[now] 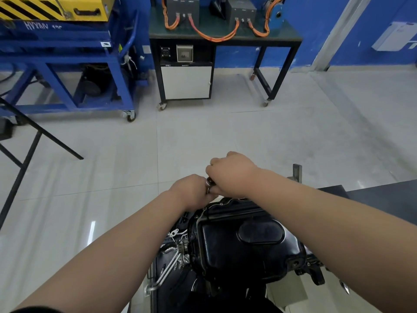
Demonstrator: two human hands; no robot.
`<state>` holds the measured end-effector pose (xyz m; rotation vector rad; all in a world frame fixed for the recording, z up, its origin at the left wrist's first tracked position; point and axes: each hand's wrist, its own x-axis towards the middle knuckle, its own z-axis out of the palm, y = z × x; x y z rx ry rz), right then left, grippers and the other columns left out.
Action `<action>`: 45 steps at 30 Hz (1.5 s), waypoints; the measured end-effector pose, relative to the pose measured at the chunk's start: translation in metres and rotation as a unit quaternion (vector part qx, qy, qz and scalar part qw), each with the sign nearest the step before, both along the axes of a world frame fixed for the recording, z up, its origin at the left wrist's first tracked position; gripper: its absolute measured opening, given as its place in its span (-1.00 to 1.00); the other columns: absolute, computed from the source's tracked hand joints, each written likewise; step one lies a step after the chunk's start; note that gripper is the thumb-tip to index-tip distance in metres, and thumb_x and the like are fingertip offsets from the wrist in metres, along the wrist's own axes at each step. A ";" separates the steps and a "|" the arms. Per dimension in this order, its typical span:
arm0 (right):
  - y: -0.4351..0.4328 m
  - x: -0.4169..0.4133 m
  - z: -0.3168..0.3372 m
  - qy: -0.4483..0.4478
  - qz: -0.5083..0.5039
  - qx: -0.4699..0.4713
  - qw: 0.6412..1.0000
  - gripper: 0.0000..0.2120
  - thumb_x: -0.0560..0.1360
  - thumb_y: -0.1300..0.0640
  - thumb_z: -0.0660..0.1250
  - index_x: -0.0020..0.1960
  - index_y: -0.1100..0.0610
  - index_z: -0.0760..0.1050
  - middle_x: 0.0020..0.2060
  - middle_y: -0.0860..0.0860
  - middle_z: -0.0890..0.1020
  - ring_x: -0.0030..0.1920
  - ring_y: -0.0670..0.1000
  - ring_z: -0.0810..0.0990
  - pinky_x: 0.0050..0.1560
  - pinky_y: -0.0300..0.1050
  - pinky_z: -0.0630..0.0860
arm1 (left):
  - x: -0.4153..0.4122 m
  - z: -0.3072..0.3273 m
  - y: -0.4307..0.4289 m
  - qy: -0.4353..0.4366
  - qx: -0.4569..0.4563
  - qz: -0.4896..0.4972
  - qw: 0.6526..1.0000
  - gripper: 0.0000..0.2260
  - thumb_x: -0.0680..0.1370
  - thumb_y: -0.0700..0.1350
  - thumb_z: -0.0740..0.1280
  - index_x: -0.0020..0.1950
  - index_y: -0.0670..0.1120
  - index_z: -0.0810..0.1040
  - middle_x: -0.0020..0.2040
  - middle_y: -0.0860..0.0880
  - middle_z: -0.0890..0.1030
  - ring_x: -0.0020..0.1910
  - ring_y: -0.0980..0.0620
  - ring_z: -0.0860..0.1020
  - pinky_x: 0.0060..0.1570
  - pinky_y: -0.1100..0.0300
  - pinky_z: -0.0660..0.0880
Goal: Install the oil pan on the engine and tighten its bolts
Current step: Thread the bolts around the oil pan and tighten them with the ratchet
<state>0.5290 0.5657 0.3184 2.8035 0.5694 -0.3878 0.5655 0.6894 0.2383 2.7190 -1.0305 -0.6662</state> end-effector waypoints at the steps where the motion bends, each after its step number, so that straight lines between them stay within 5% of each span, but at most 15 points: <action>1: 0.003 -0.001 -0.004 -0.004 -0.041 -0.007 0.999 -0.74 0.52 -0.11 0.16 -0.18 0.04 0.44 -0.20 0.01 0.53 -0.28 0.06 0.47 -0.28 -0.14 0.26 | 0.000 0.001 0.000 0.008 0.009 0.016 1.000 -0.71 0.51 0.00 0.11 -0.40 -0.01 0.31 -0.35 -0.01 0.44 -0.26 -0.08 0.49 -0.33 0.18 0.37; 4: 0.007 -0.003 -0.010 0.041 -0.149 0.020 0.988 -0.65 0.48 -0.19 0.14 -0.30 0.04 0.39 -0.39 -0.03 0.40 -0.33 0.07 0.45 -0.43 -0.20 0.19 | -0.001 0.000 -0.003 0.041 -0.001 0.029 0.999 -0.76 0.48 -0.10 0.12 -0.40 -0.05 0.33 -0.34 -0.03 0.46 -0.30 -0.06 0.44 -0.40 0.21 0.30; 7: -0.001 -0.001 -0.007 0.022 -0.020 0.021 0.999 -0.85 0.51 0.01 0.20 -0.07 0.08 0.47 -0.15 0.01 0.49 -0.10 0.10 0.55 -0.30 -0.15 0.29 | -0.003 0.000 -0.001 0.018 -0.015 0.000 1.000 -0.73 0.49 -0.06 0.16 -0.41 -0.05 0.29 -0.42 -0.03 0.42 -0.34 -0.07 0.43 -0.45 0.19 0.27; 10: -0.012 0.002 -0.003 0.012 0.057 0.016 0.998 -0.81 0.49 0.18 0.23 0.10 0.09 0.43 0.04 0.03 0.45 0.01 0.08 0.50 -0.11 -0.07 0.30 | -0.004 -0.001 0.001 -0.008 -0.028 -0.025 0.999 -0.72 0.47 -0.03 0.21 -0.43 0.00 0.26 -0.45 0.03 0.38 -0.31 -0.11 0.48 -0.41 0.16 0.34; 12: -0.006 -0.001 -0.004 -0.003 0.031 0.018 0.999 -0.81 0.52 0.00 0.19 0.02 0.08 0.48 -0.06 0.02 0.50 -0.07 0.09 0.54 -0.13 -0.08 0.32 | -0.002 -0.001 0.000 -0.002 -0.020 -0.002 1.000 -0.71 0.46 0.07 0.21 -0.42 -0.01 0.33 -0.41 0.02 0.45 -0.28 -0.08 0.51 -0.39 0.19 0.35; 16: 0.008 -0.004 -0.010 0.029 -0.094 0.010 0.995 -0.65 0.49 -0.19 0.14 -0.27 0.04 0.46 -0.37 -0.02 0.43 -0.31 0.08 0.49 -0.40 -0.18 0.23 | 0.003 0.001 -0.002 0.022 0.009 0.014 1.000 -0.80 0.44 -0.17 0.14 -0.40 -0.07 0.33 -0.34 -0.05 0.50 -0.29 -0.08 0.45 -0.40 0.22 0.32; 19: 0.003 0.001 -0.004 0.031 -0.017 0.006 0.999 -0.84 0.50 0.00 0.25 -0.04 0.08 0.47 -0.08 0.03 0.51 -0.14 0.09 0.54 -0.27 -0.10 0.37 | 0.003 0.000 -0.001 0.029 -0.022 0.003 0.999 -0.77 0.53 -0.07 0.20 -0.31 -0.11 0.41 -0.26 -0.14 0.58 -0.31 -0.06 0.45 -0.35 0.18 0.33; 22: -0.004 0.005 -0.003 0.011 0.059 -0.009 0.998 -0.78 0.49 0.16 0.25 0.14 0.12 0.42 0.06 0.06 0.47 0.04 0.09 0.51 -0.02 -0.04 0.39 | 0.004 -0.001 -0.002 0.014 -0.031 -0.002 0.999 -0.72 0.52 -0.02 0.21 -0.36 -0.08 0.35 -0.34 -0.07 0.52 -0.31 -0.04 0.44 -0.32 0.19 0.32; 25: 0.002 0.000 -0.005 -0.016 0.010 -0.007 1.000 -0.74 0.54 -0.11 0.16 -0.07 0.04 0.50 -0.12 0.02 0.55 -0.19 0.09 0.53 -0.22 -0.11 0.32 | 0.006 0.000 -0.002 0.021 -0.012 0.017 1.000 -0.76 0.48 -0.05 0.16 -0.39 -0.05 0.35 -0.37 -0.01 0.48 -0.32 -0.05 0.46 -0.37 0.20 0.35; 28: 0.008 -0.002 -0.009 0.021 -0.101 0.001 0.995 -0.60 0.51 -0.27 0.10 -0.24 0.01 0.45 -0.36 -0.02 0.42 -0.31 0.08 0.43 -0.41 -0.17 0.21 | 0.005 -0.002 0.000 0.051 0.013 0.018 0.998 -0.79 0.46 -0.16 0.11 -0.39 -0.09 0.35 -0.37 -0.05 0.47 -0.31 -0.08 0.44 -0.43 0.22 0.30; 31: 0.006 0.002 -0.008 0.016 -0.033 0.008 0.999 -0.82 0.52 -0.02 0.20 -0.04 0.07 0.46 -0.06 0.03 0.52 -0.13 0.10 0.53 -0.30 -0.12 0.30 | 0.004 -0.002 0.002 0.036 -0.003 -0.003 0.999 -0.72 0.53 -0.09 0.14 -0.40 -0.04 0.28 -0.33 -0.07 0.46 -0.30 -0.08 0.43 -0.38 0.17 0.30; 34: -0.002 0.009 -0.003 0.009 0.072 -0.012 0.997 -0.78 0.49 0.18 0.24 0.13 0.09 0.42 0.07 0.03 0.45 0.05 0.08 0.49 -0.08 -0.04 0.35 | 0.005 -0.003 0.004 0.009 -0.009 -0.041 0.999 -0.69 0.55 -0.02 0.16 -0.39 -0.04 0.29 -0.27 -0.11 0.52 -0.21 -0.12 0.52 -0.27 0.13 0.39; 36: 0.001 0.008 -0.001 -0.007 0.049 -0.019 0.999 -0.83 0.51 0.02 0.22 0.03 0.06 0.47 -0.01 0.01 0.51 -0.07 0.08 0.52 -0.17 -0.08 0.30 | 0.008 -0.002 0.005 0.010 -0.009 -0.025 1.000 -0.70 0.54 0.04 0.14 -0.34 -0.06 0.38 -0.29 -0.07 0.52 -0.23 -0.10 0.52 -0.29 0.15 0.42; 40: 0.012 0.003 -0.010 0.039 -0.120 -0.009 0.992 -0.60 0.51 -0.24 0.09 -0.26 0.04 0.41 -0.35 -0.01 0.43 -0.29 0.08 0.44 -0.42 -0.18 0.18 | 0.008 -0.002 0.004 0.053 0.009 0.017 0.998 -0.73 0.48 -0.10 0.12 -0.42 -0.08 0.32 -0.42 -0.01 0.41 -0.35 -0.06 0.41 -0.45 0.23 0.27; 45: -0.001 0.011 -0.004 0.028 0.061 -0.014 0.998 -0.80 0.51 0.11 0.22 0.12 0.09 0.44 0.06 0.03 0.47 0.03 0.09 0.51 -0.11 -0.06 0.37 | 0.005 -0.005 0.007 0.016 -0.019 -0.035 0.999 -0.76 0.54 -0.03 0.17 -0.31 -0.07 0.39 -0.33 -0.05 0.47 -0.26 -0.11 0.48 -0.33 0.16 0.31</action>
